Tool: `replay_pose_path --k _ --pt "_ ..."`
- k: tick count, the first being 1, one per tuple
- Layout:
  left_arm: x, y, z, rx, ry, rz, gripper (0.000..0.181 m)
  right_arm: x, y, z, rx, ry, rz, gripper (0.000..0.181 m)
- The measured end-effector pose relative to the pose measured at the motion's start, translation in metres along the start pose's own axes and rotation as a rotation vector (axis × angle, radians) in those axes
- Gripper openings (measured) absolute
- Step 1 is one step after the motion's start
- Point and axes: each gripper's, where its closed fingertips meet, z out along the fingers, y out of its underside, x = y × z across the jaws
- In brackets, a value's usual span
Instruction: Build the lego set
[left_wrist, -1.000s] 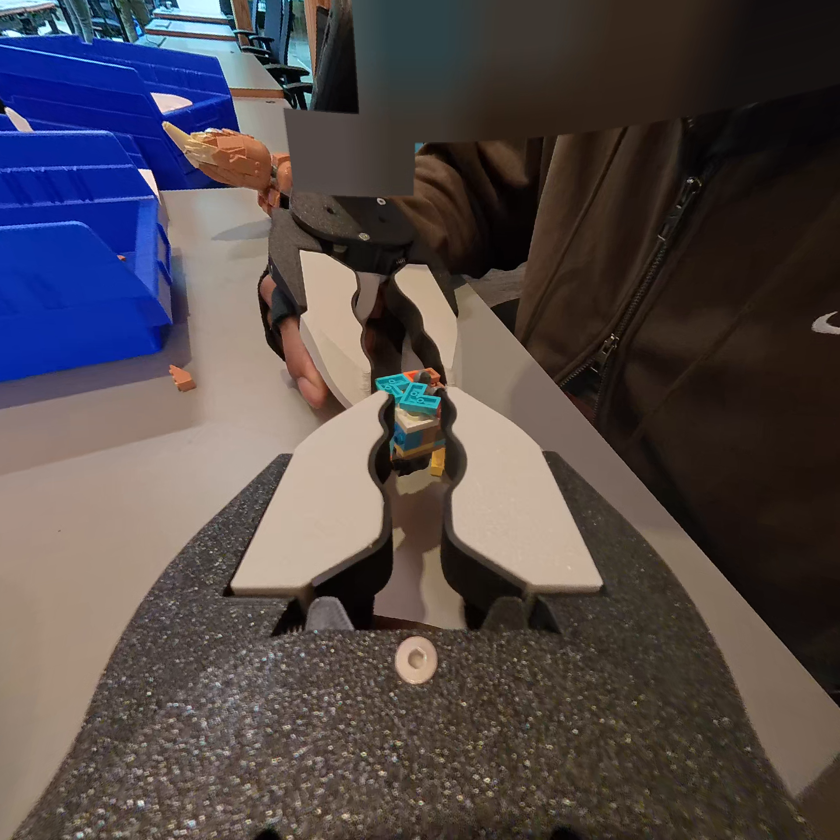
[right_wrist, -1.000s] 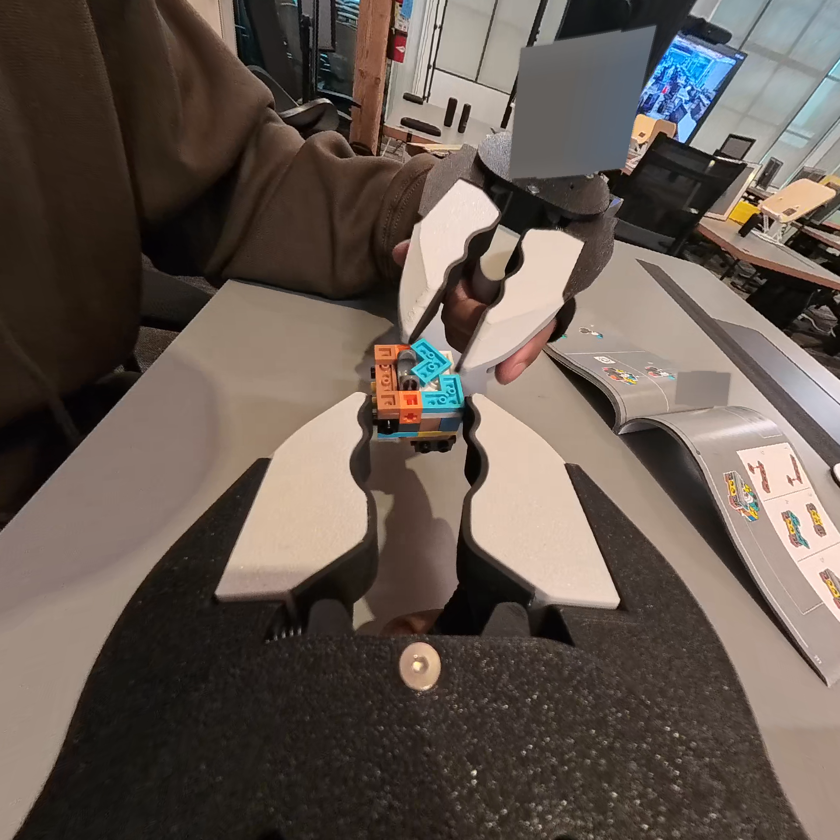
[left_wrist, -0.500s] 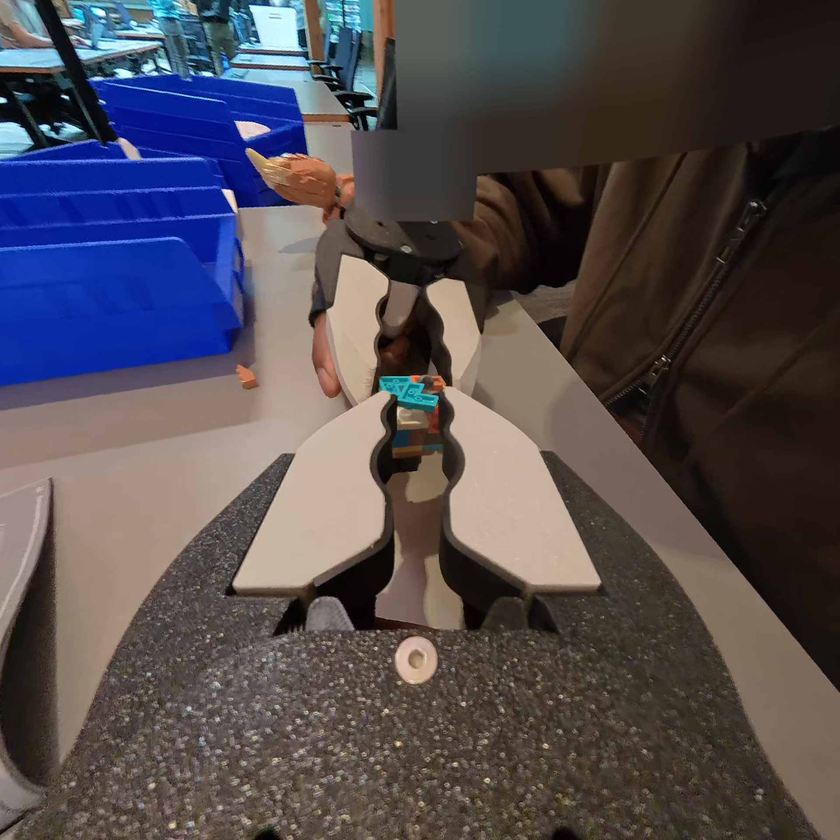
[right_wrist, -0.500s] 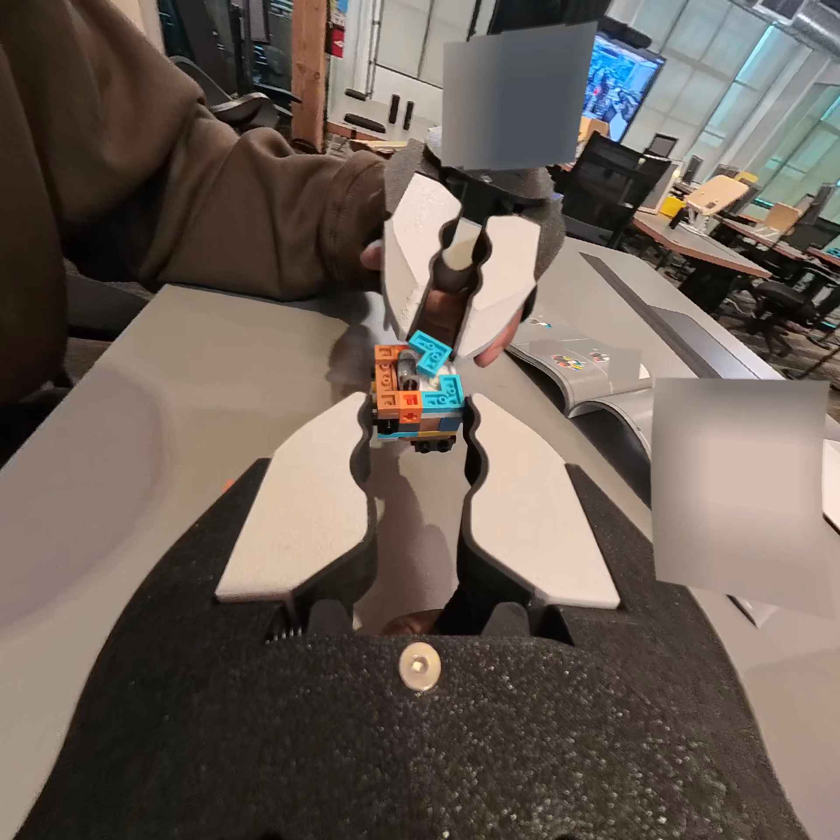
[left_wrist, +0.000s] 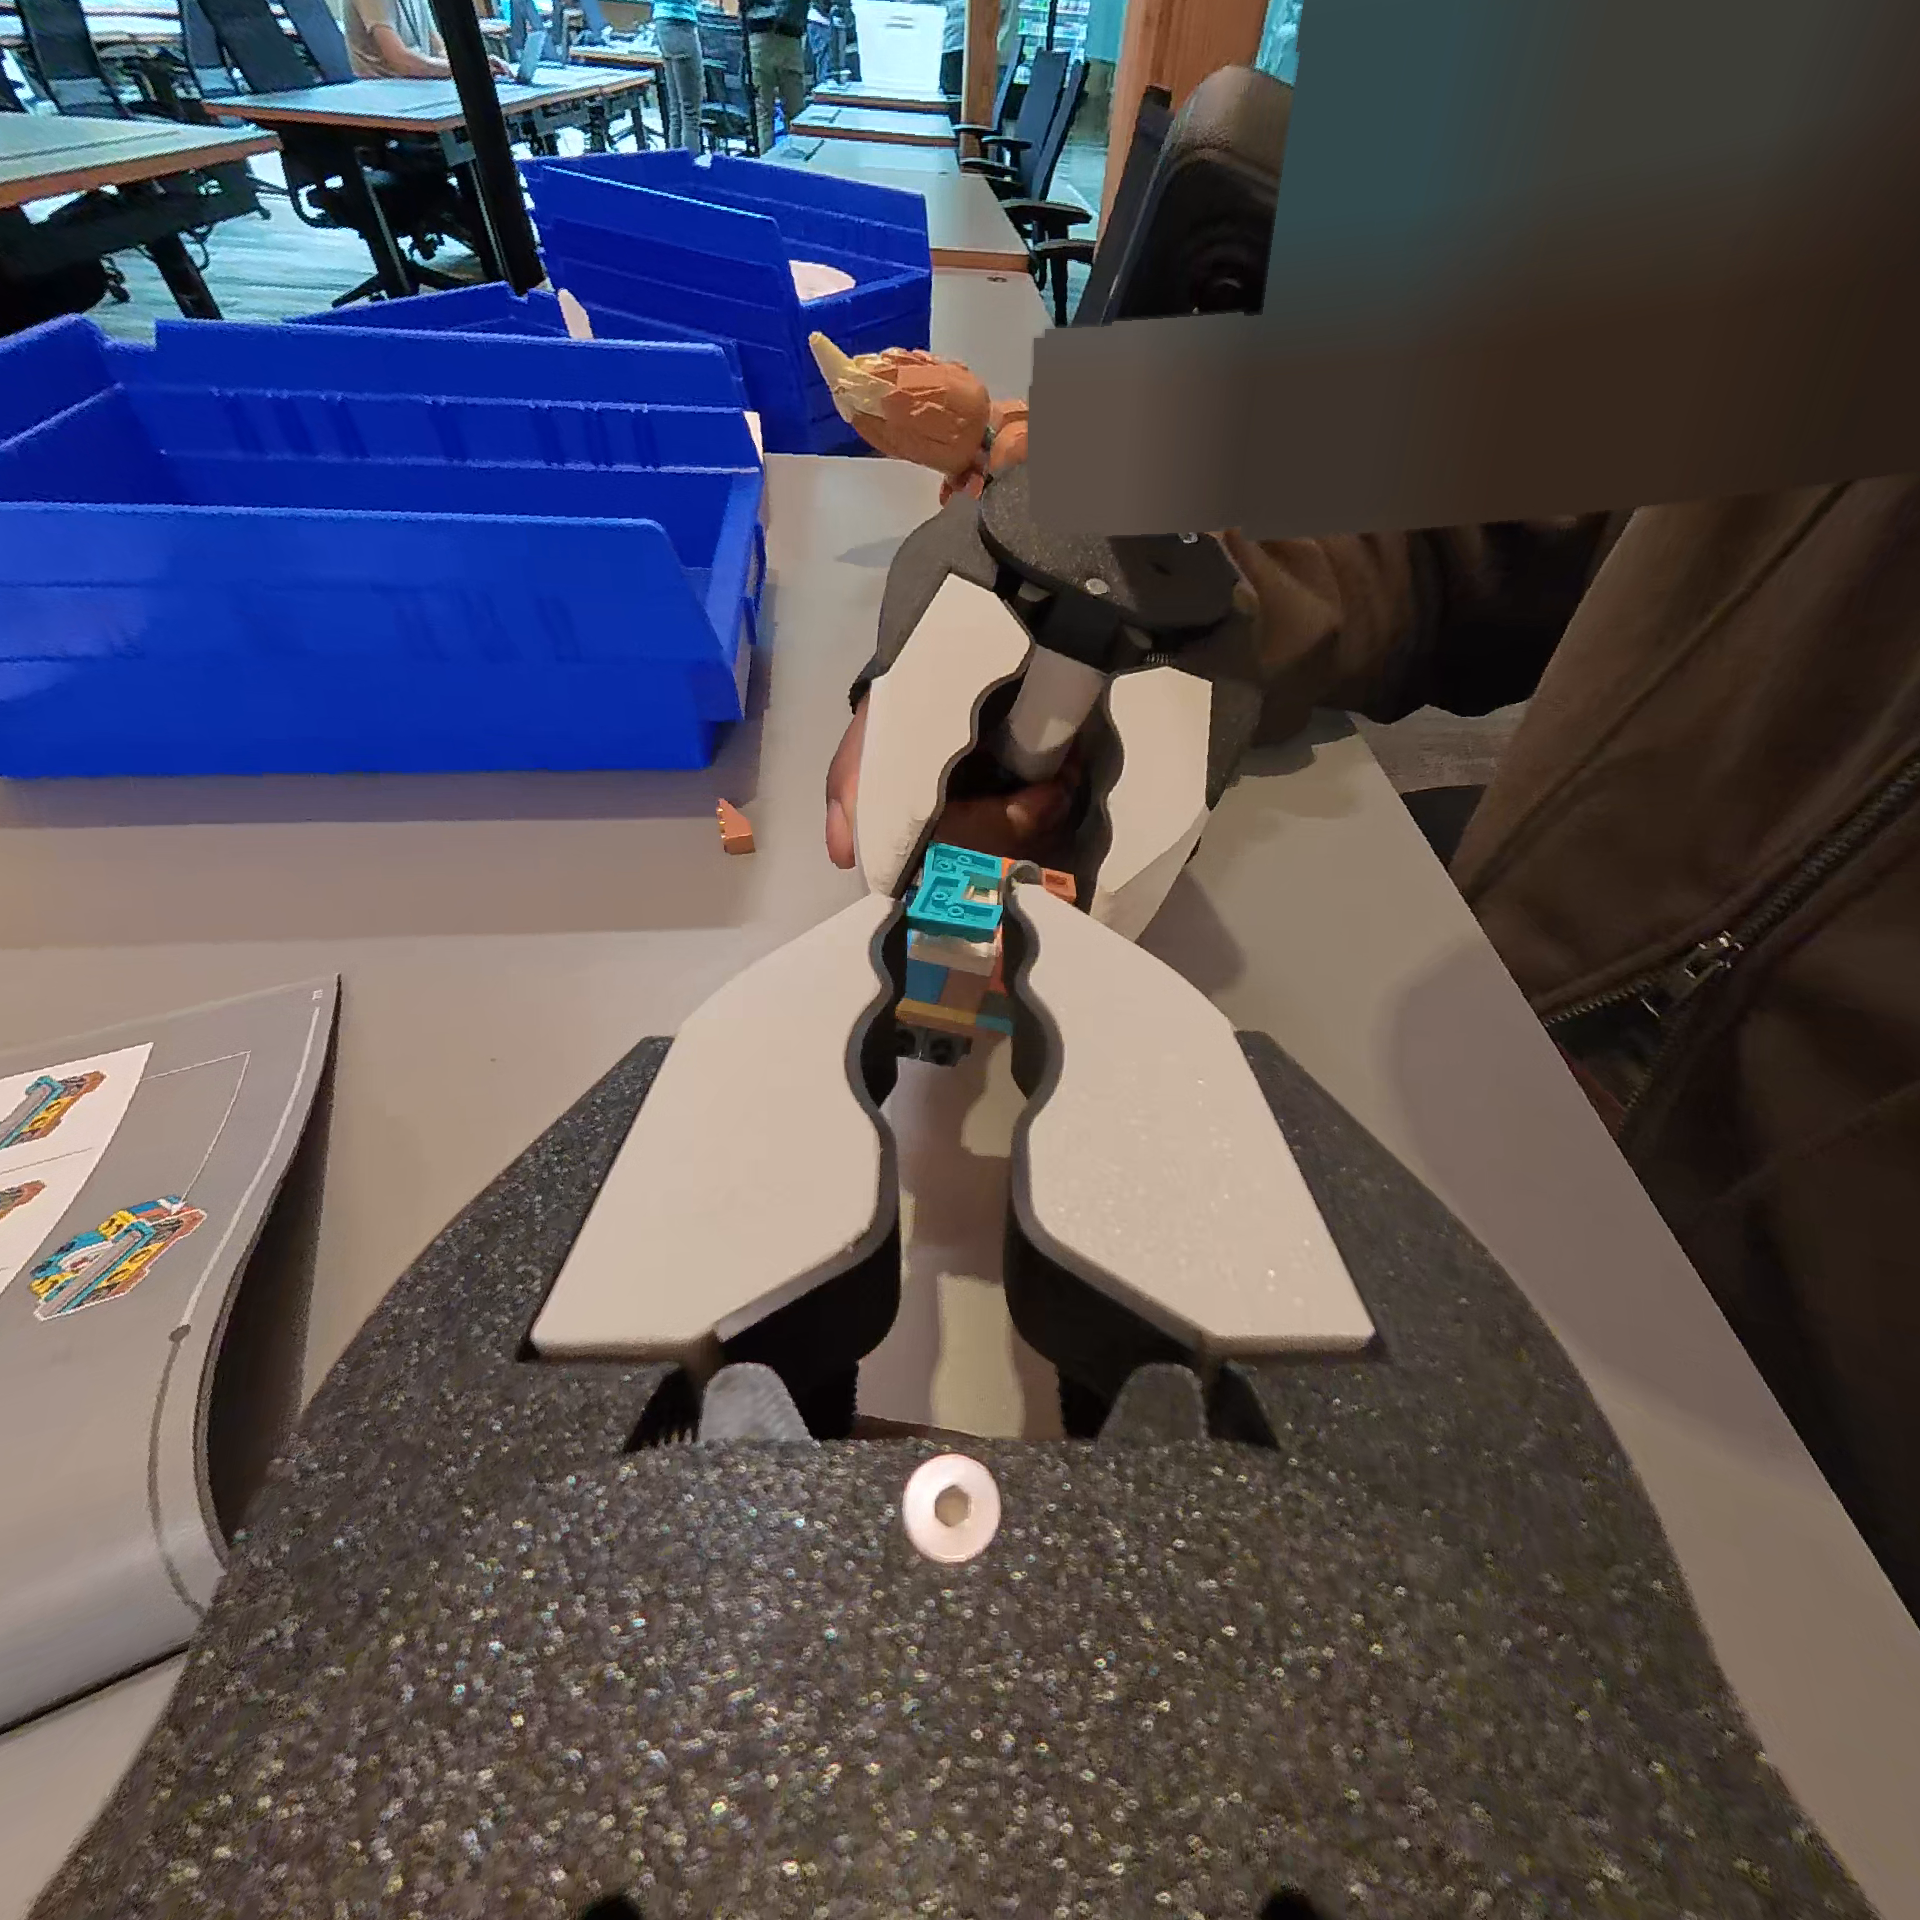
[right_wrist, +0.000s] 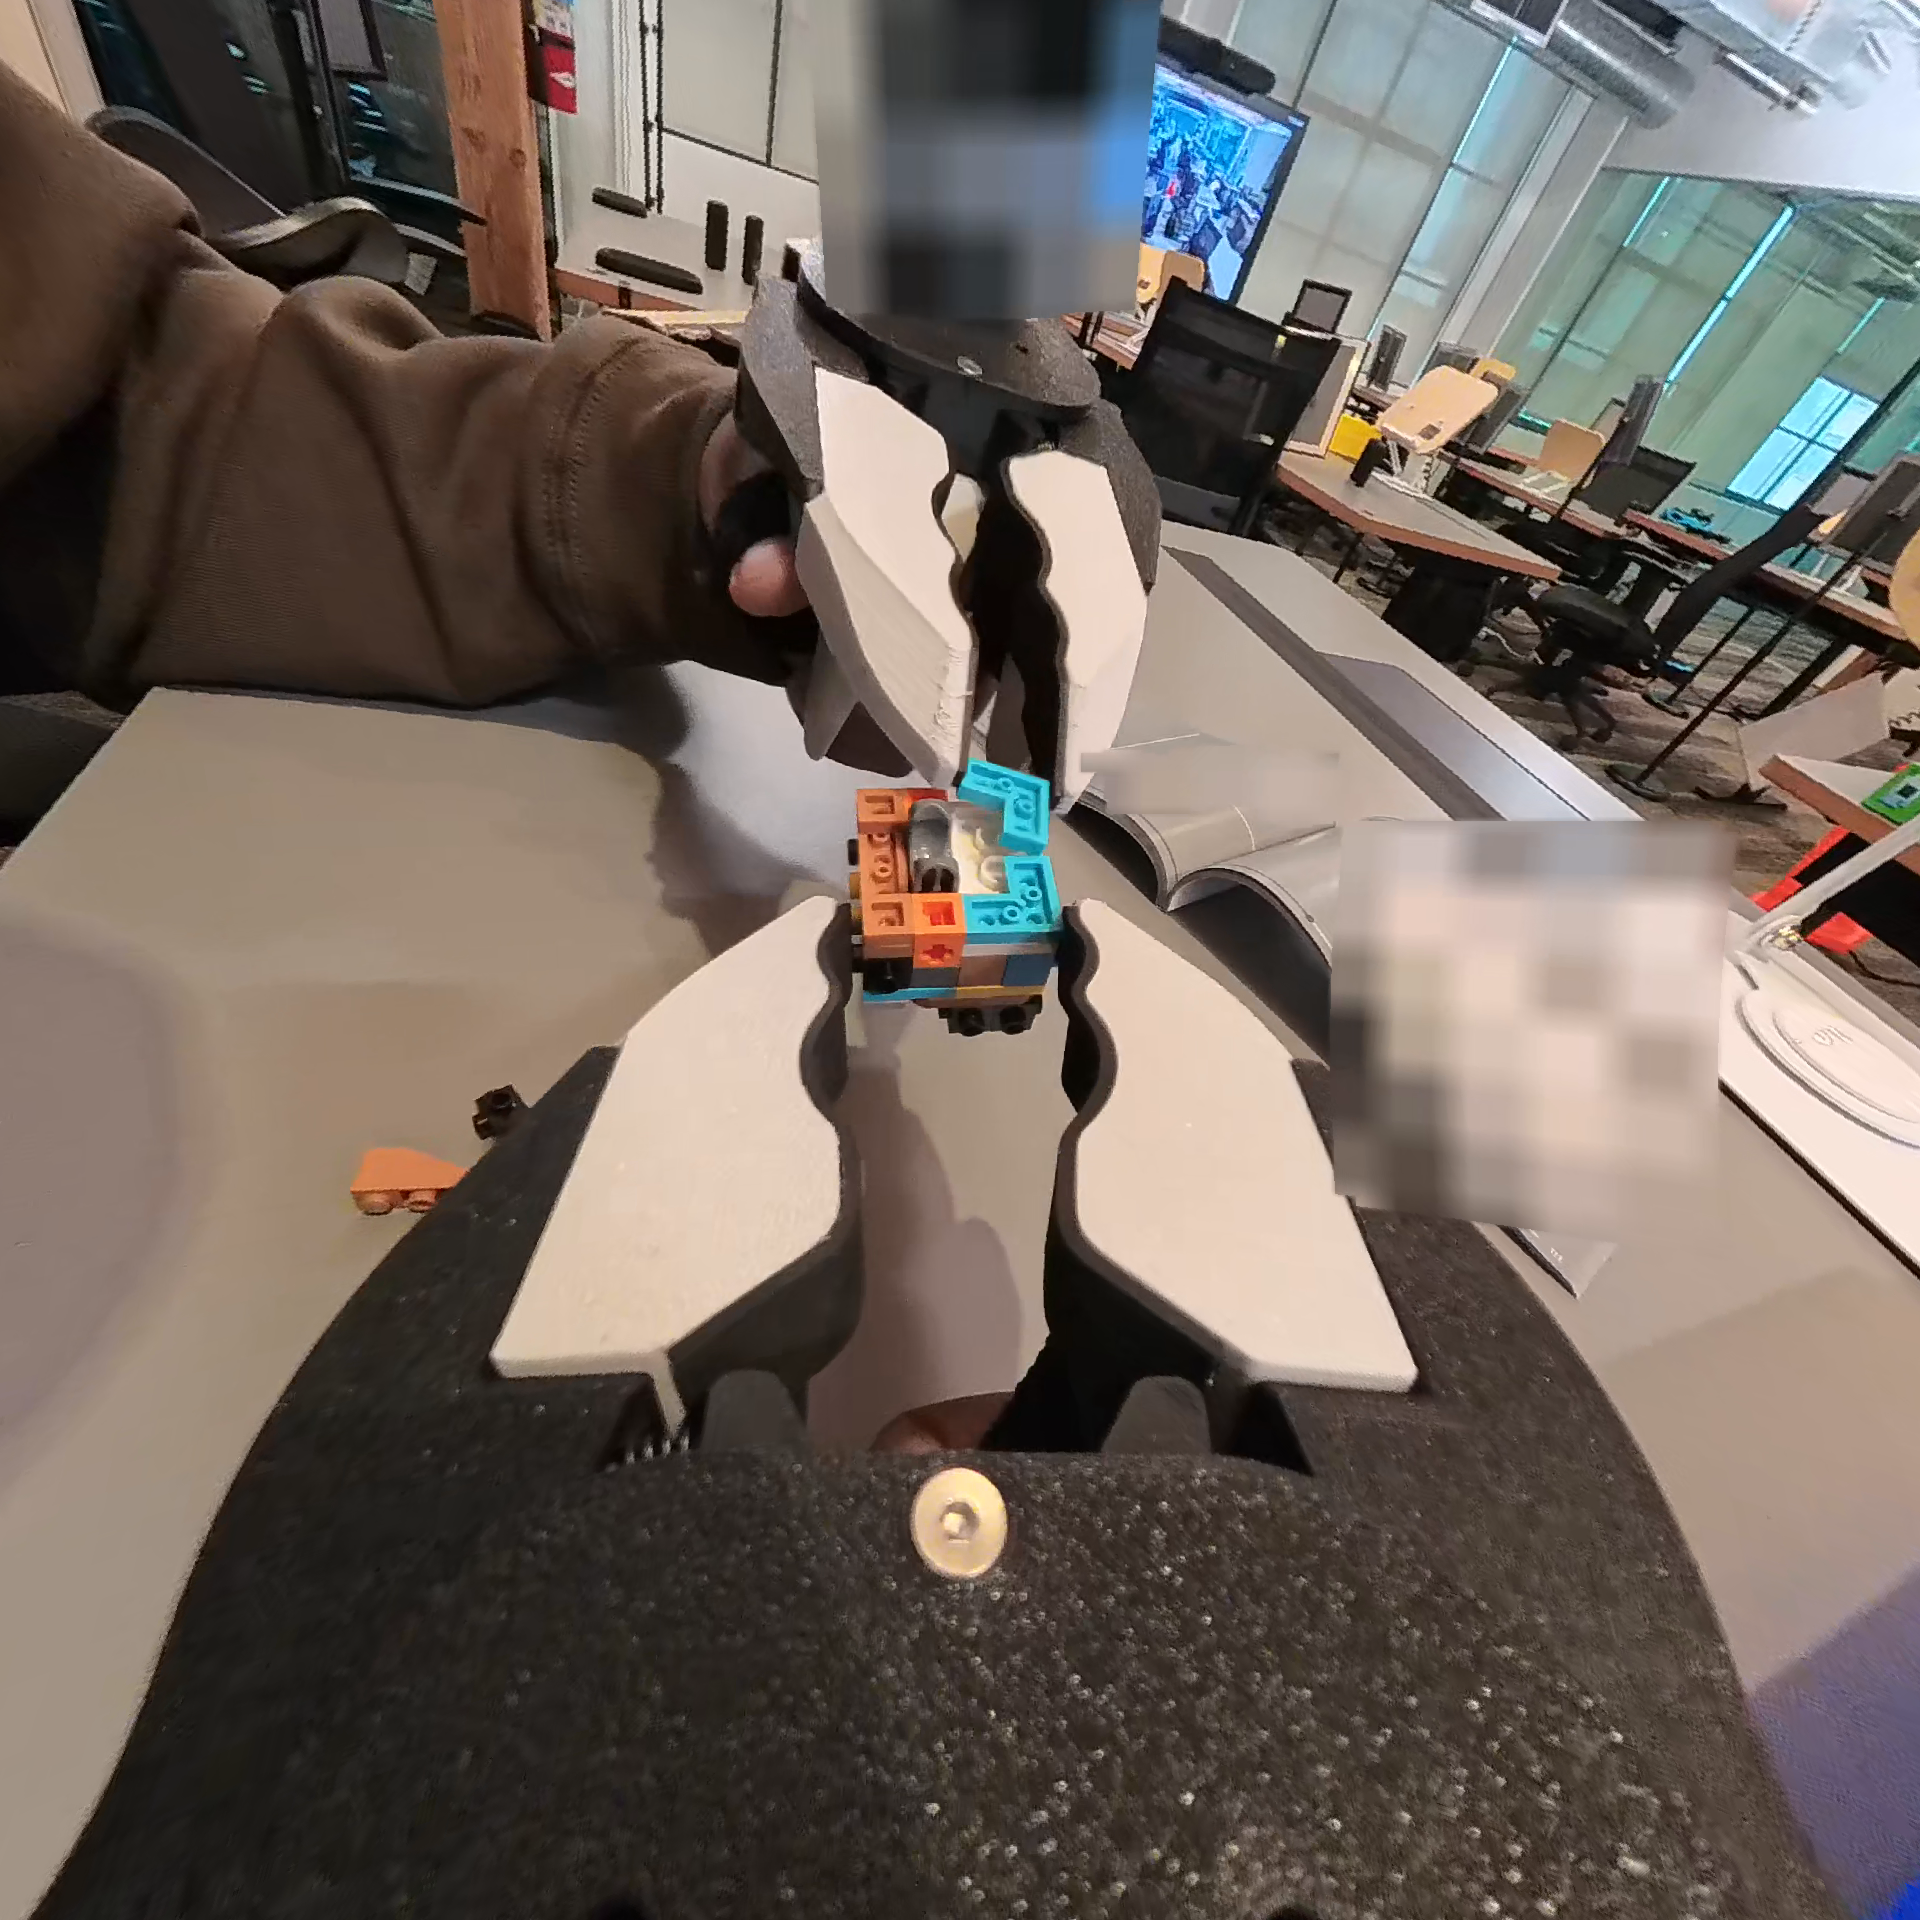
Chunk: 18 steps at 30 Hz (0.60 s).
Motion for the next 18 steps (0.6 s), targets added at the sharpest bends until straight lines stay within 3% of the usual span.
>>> replay_pose_path --k 14,18 --pt "-0.0036 -0.0026 0.0002 0.002 -0.028 -0.029 0.024 0.0021 -0.0003 0.0000 0.003 0.010 0.007 0.038" --pt "-0.0089 -0.0067 -0.0034 0.041 -0.012 -0.162 0.029 0.0033 -0.0013 -0.0007 0.007 0.021 -0.003 0.038"
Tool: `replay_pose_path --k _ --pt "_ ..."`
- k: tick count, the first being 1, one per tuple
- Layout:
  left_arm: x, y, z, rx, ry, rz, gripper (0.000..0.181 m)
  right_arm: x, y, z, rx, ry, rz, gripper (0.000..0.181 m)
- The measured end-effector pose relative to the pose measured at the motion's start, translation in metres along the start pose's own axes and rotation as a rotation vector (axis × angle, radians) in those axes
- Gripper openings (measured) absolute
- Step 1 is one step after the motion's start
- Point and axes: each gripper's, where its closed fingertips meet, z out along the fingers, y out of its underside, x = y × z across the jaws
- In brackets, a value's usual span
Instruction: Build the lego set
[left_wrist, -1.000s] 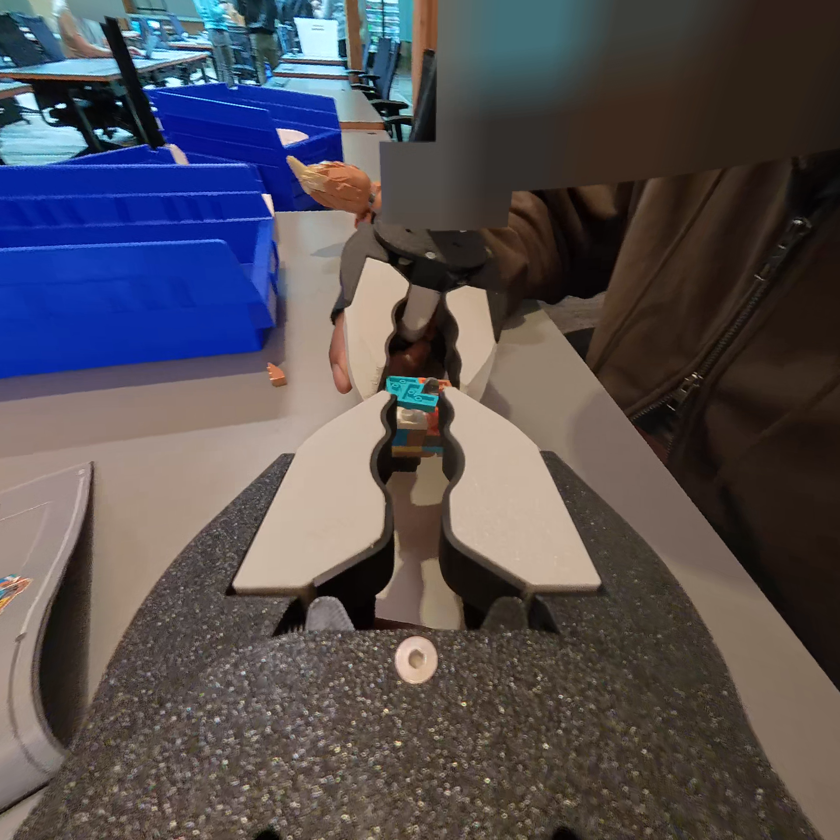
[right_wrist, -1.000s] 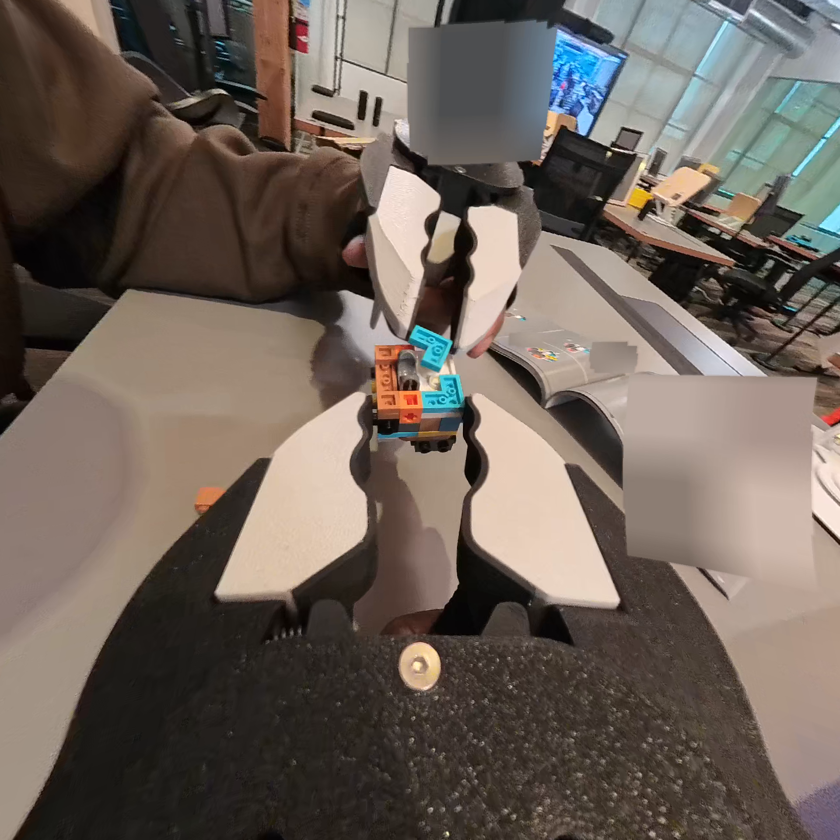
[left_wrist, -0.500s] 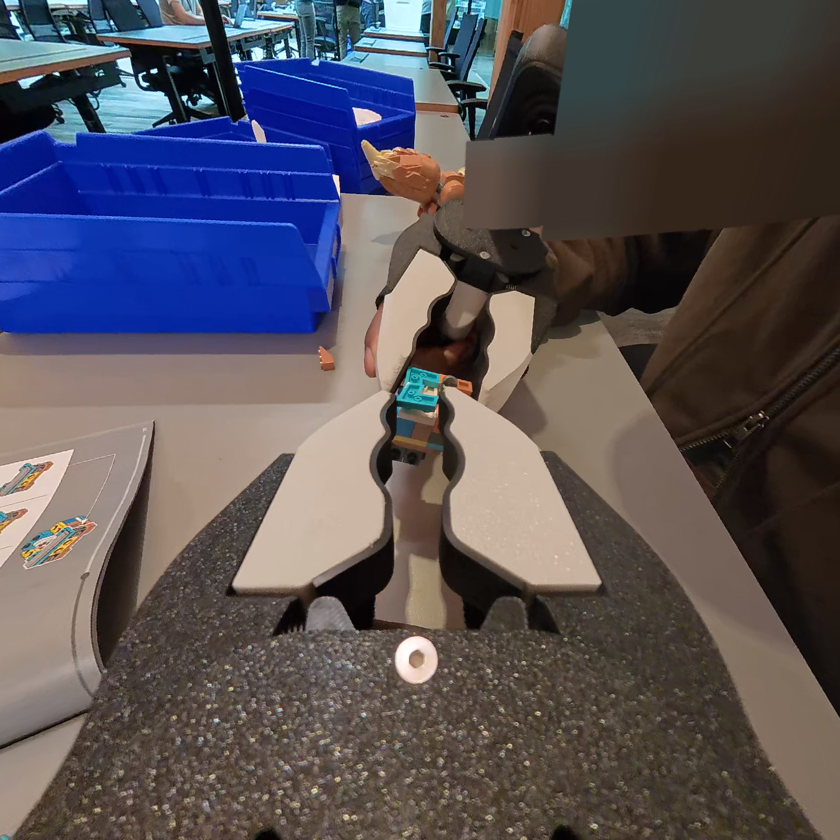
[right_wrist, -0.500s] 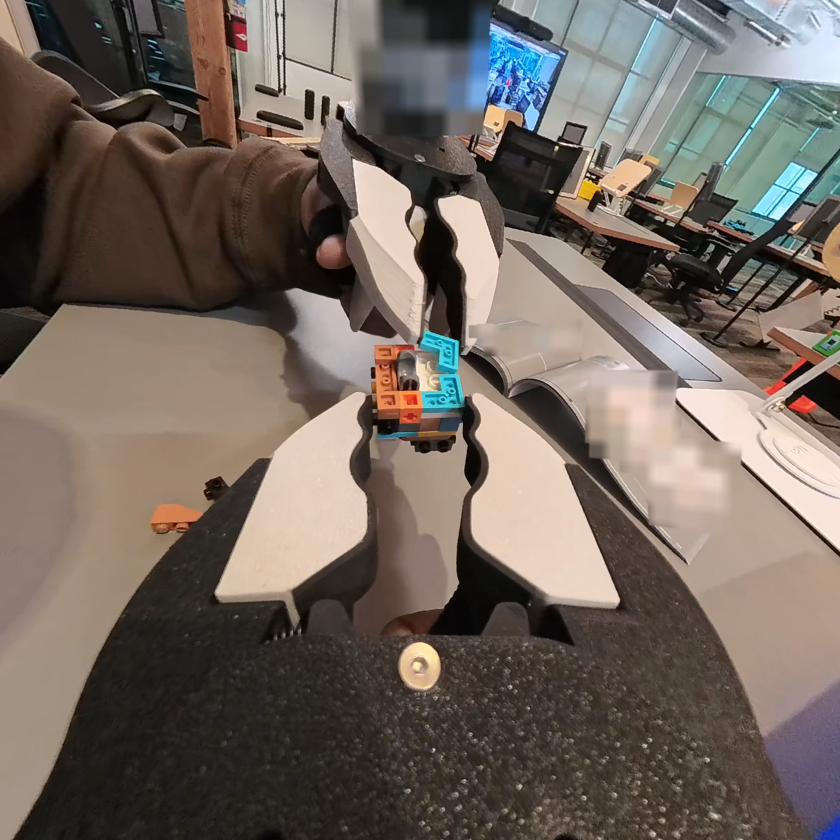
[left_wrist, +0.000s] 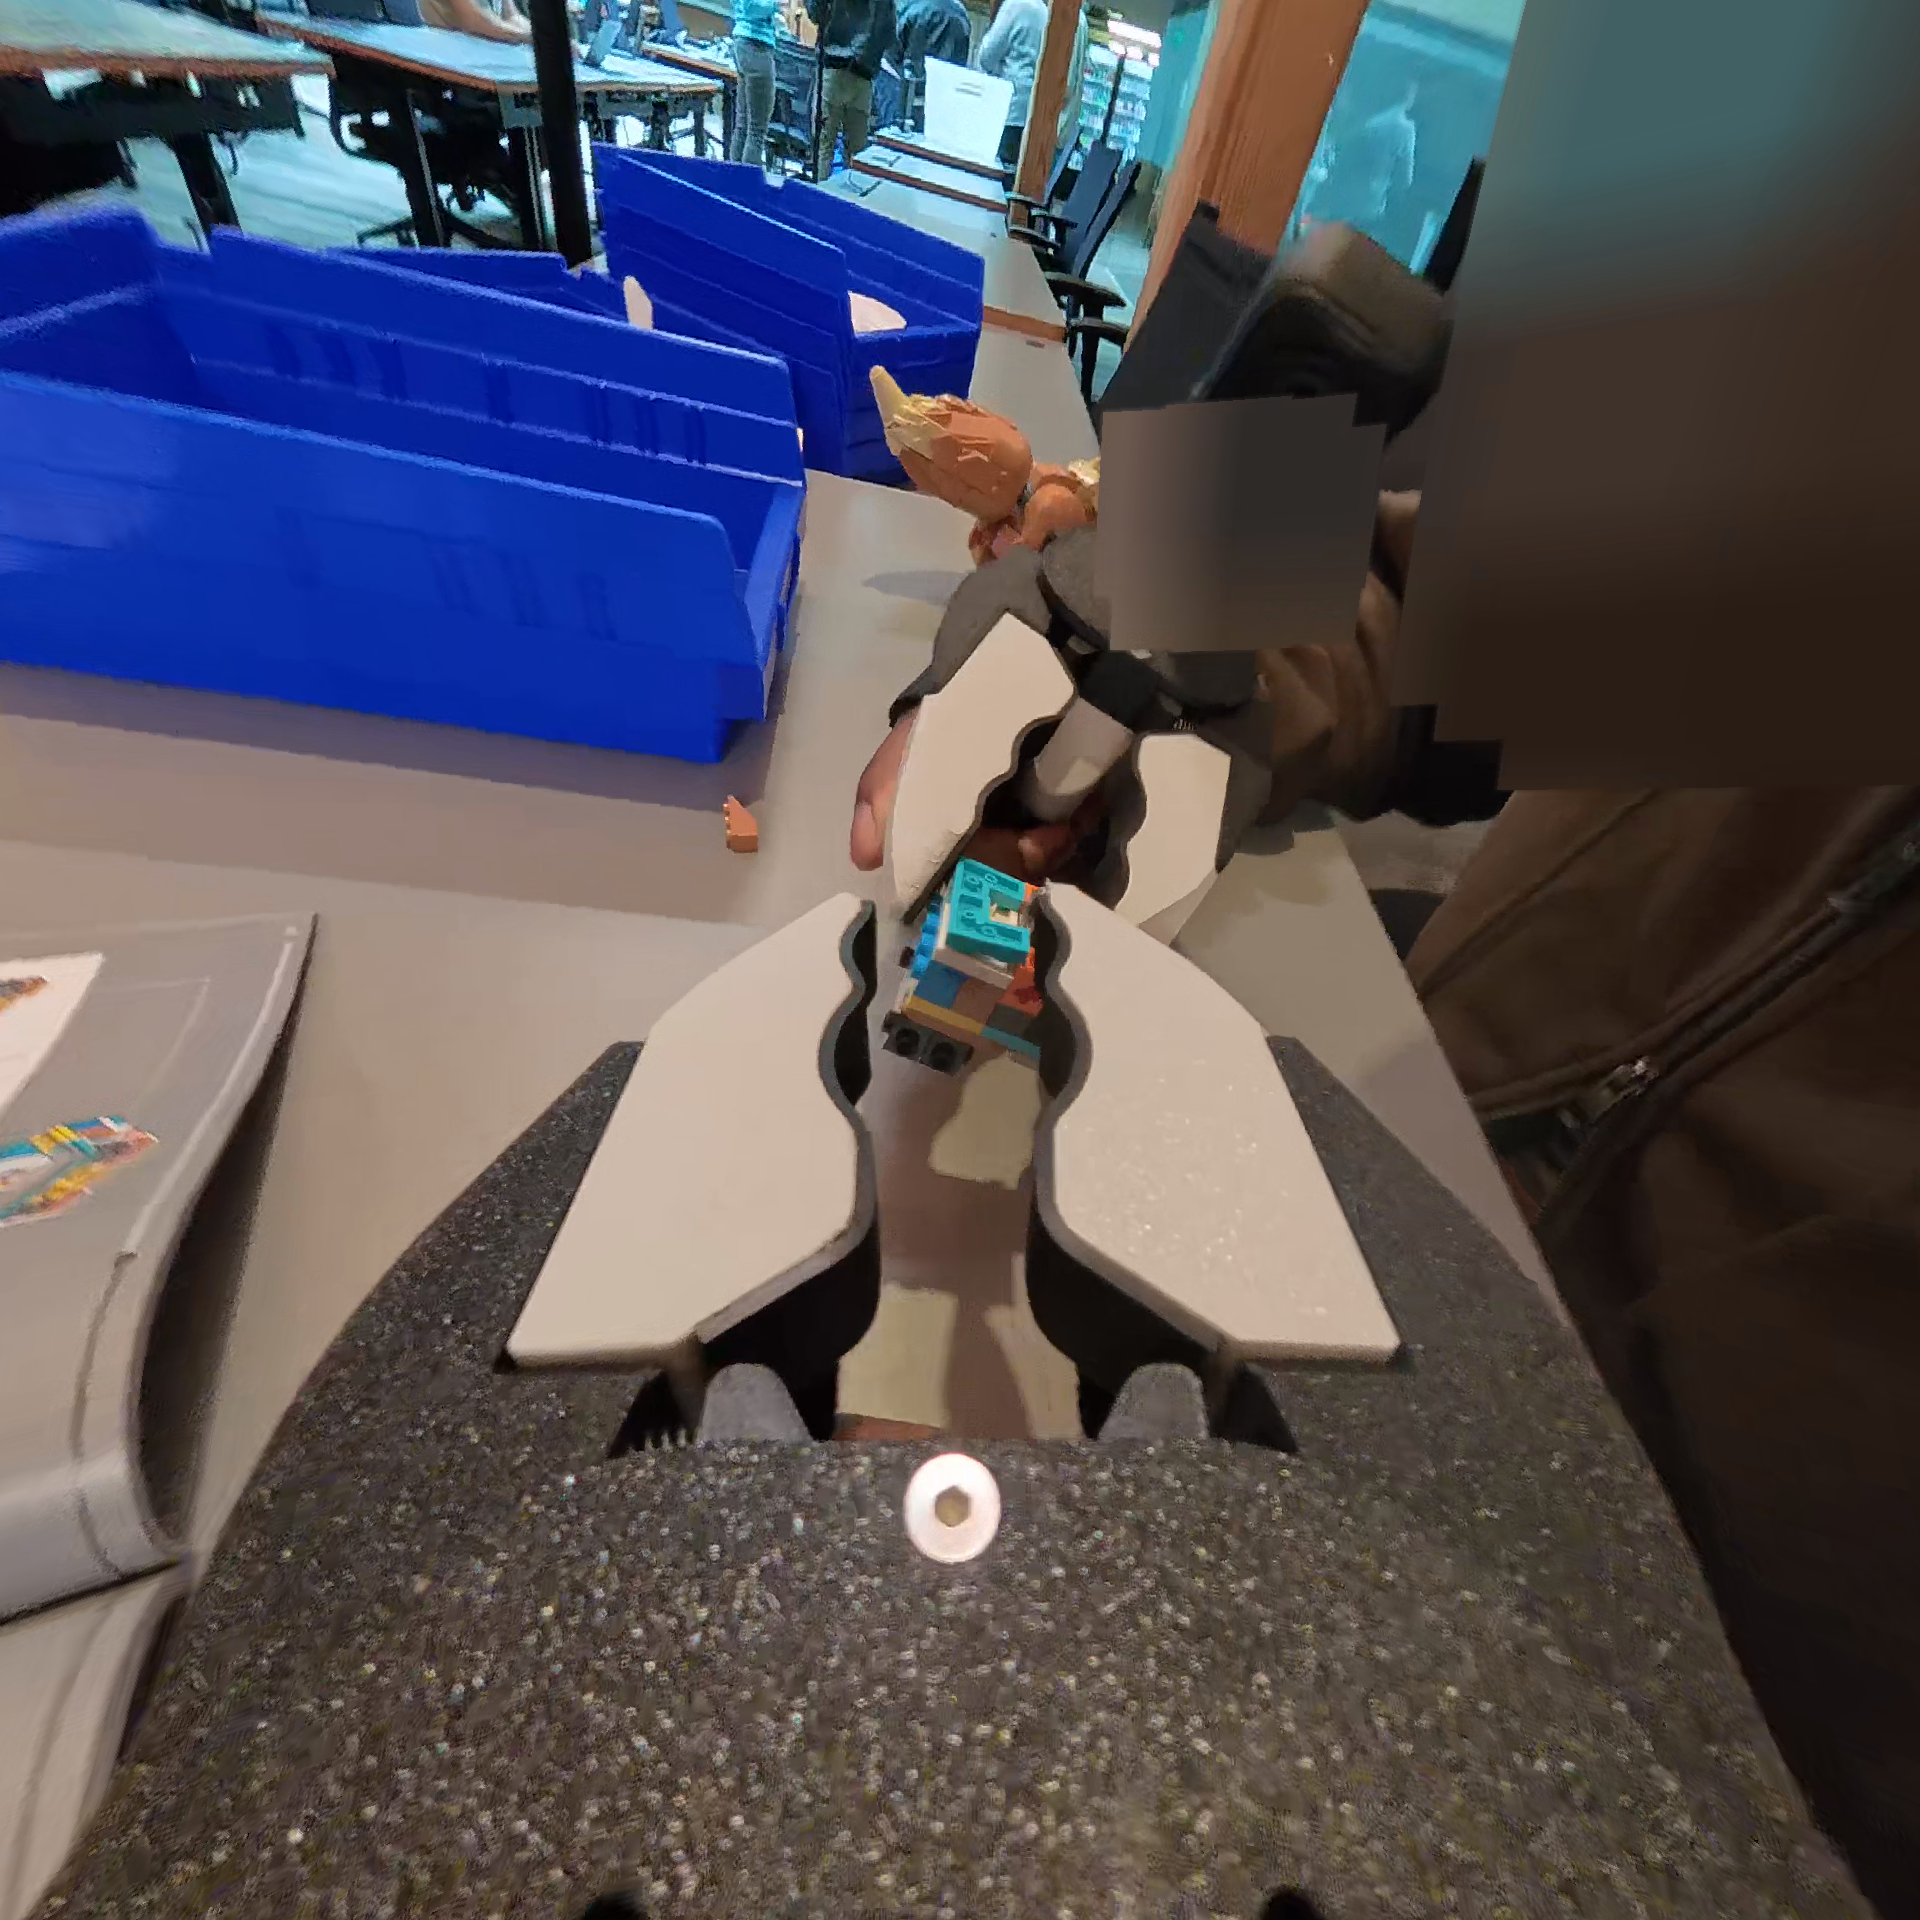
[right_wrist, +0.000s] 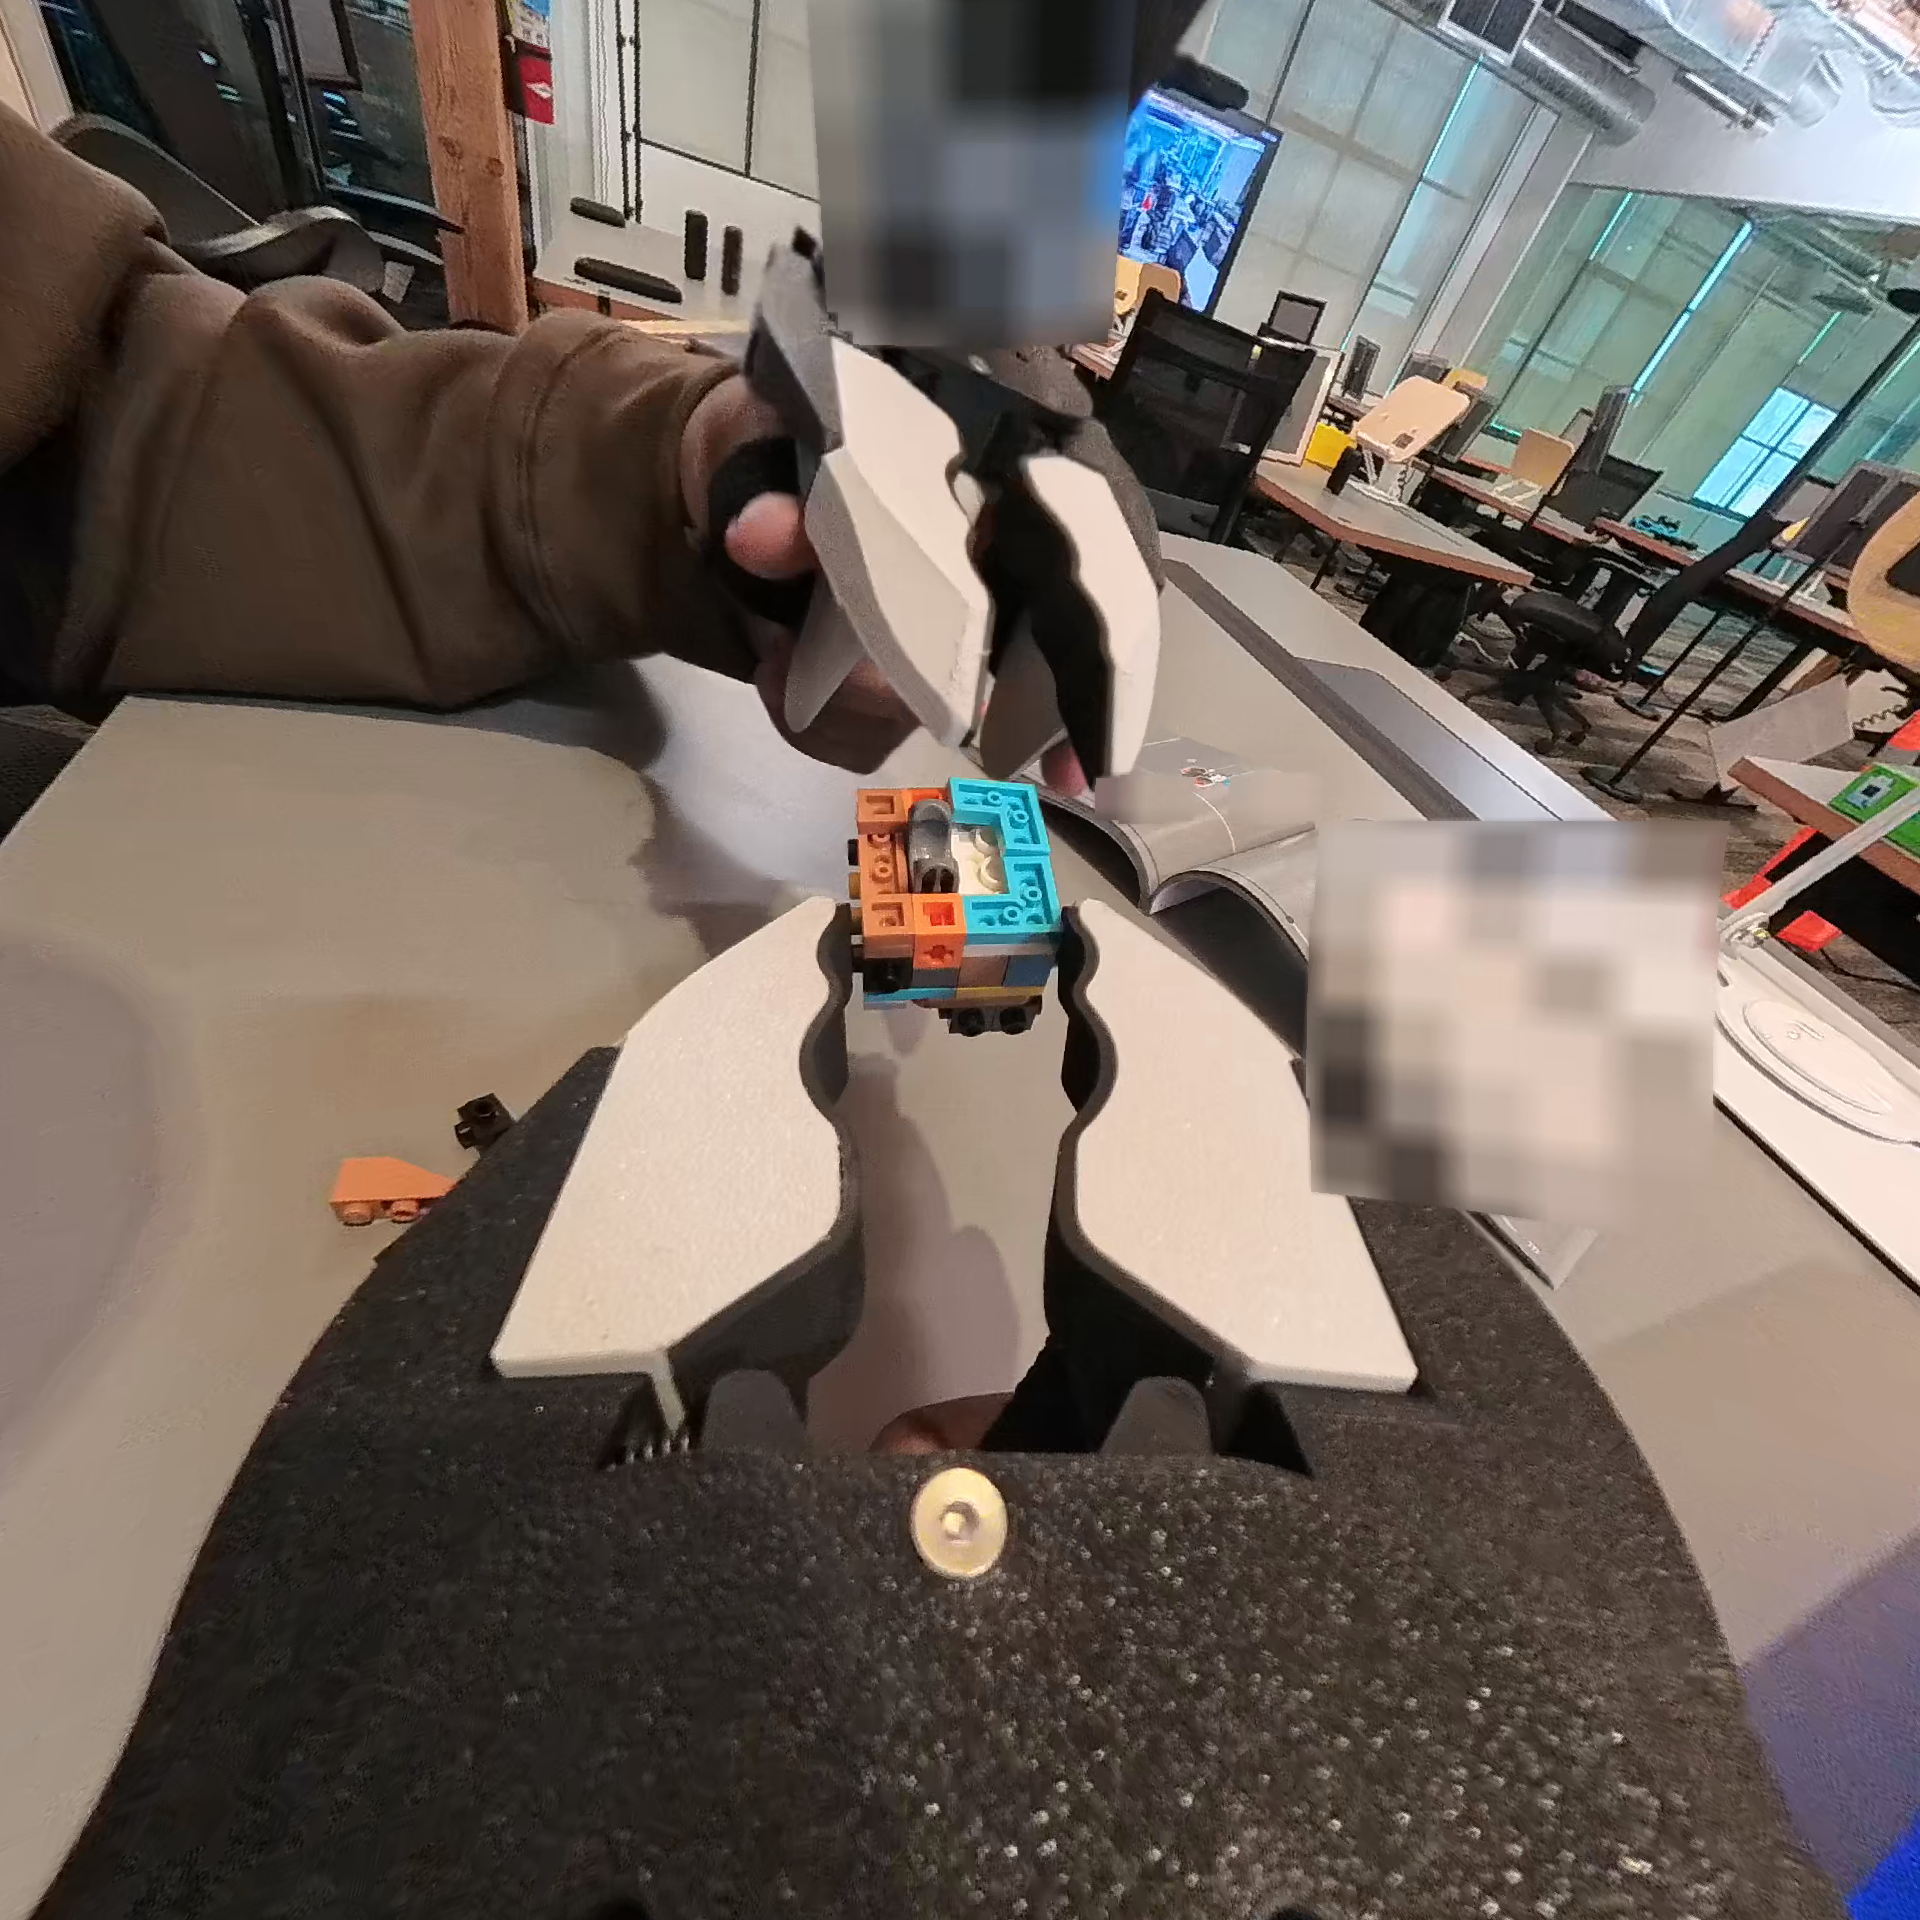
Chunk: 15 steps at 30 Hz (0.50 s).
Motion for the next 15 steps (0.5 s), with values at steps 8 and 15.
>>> replay_pose_path --k 8,15 --pt "-0.023 -0.003 0.000 0.087 0.001 -0.459 0.036 0.010 0.001 -0.003 -0.017 0.083 -0.093 0.038" --pt "-0.024 0.009 0.009 0.057 0.014 -0.591 0.041 0.017 0.005 -0.003 -0.043 0.122 -0.119 0.038"
